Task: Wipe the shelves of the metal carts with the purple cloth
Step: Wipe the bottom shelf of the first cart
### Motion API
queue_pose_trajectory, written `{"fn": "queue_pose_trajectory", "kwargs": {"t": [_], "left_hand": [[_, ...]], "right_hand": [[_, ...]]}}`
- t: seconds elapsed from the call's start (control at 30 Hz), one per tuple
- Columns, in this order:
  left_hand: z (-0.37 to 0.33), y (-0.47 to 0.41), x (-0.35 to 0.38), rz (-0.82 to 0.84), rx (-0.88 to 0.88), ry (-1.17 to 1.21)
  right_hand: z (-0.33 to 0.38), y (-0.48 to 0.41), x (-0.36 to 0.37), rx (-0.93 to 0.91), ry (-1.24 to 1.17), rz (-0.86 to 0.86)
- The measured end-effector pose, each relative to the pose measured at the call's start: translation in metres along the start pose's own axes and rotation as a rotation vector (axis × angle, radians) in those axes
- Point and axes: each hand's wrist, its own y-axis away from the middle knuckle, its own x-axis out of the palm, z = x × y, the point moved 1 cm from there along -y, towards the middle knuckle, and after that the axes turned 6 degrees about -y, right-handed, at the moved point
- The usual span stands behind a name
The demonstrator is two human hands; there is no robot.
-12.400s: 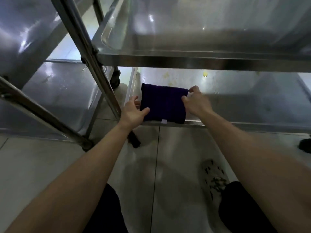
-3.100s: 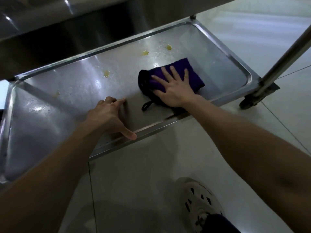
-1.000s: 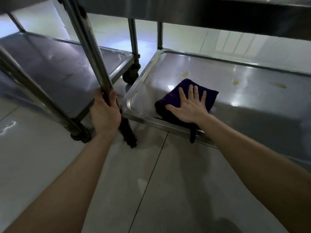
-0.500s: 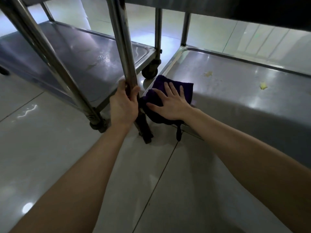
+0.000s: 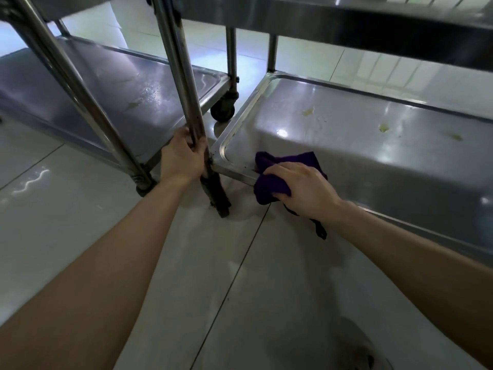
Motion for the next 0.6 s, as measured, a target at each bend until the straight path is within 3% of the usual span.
{"fn": "queue_pose_trajectory", "kwargs": {"t": [0.13, 0.23, 0.33, 0.43, 0.6], "left_hand": [[0.019, 0.007, -0.040, 0.314, -0.011, -0.288], [0.028, 0.015, -0.078, 0.429, 0.071, -0.411], [0.026, 0.023, -0.123, 0.408, 0.101, -0.496], [0.019, 0.037, -0.170, 0.336, 0.099, -0.429], [0.028, 0.088, -0.218, 0.317, 0.149, -0.352]], "right_hand": [[0.045, -0.017, -0.037, -0.014, 0.127, 0.118], [0.097, -0.034, -0.064, -0.081, 0.129, 0.218], [0.158, -0.050, -0.085, -0.218, 0.074, 0.256], [0.205, -0.064, -0.105, -0.323, 0.058, 0.233], [0.219, -0.056, -0.109, -0.236, -0.056, 0.122]]}}
